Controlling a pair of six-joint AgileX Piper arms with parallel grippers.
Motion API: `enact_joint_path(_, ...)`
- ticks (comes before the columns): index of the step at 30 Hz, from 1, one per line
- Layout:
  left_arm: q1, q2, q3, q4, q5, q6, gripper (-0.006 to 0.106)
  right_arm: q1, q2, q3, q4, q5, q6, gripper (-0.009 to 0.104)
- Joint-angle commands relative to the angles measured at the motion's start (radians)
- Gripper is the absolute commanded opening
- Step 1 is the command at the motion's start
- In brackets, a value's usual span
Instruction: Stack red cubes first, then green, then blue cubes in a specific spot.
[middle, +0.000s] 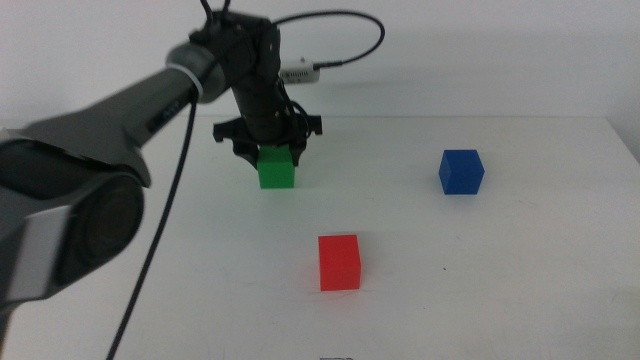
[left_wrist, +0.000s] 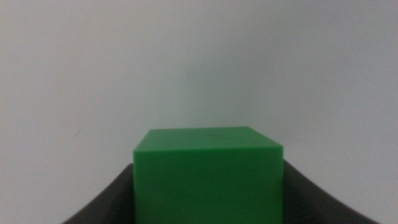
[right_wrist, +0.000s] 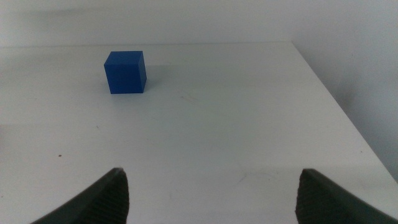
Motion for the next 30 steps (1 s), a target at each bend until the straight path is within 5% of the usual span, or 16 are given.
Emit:
enact_joint_path(1, -0.028, -0.149, 0.018, 0.029, 0.004, -0.045, 0.007, -0.005, -0.022, -0.017, -0.012, -0.078, -0.005, 0.087)
enact_joint_path(13, -0.275, -0.55, 0.448, 0.262, -0.058, -0.421, 0.008, -0.005, -0.022, -0.017, -0.012, -0.078, -0.005, 0.087)
enact_joint_path(30, -0.382, -0.453, 0.484, 0.196, -0.101, -0.515, 0.008, -0.005, -0.022, -0.017, -0.012, -0.078, -0.005, 0.087)
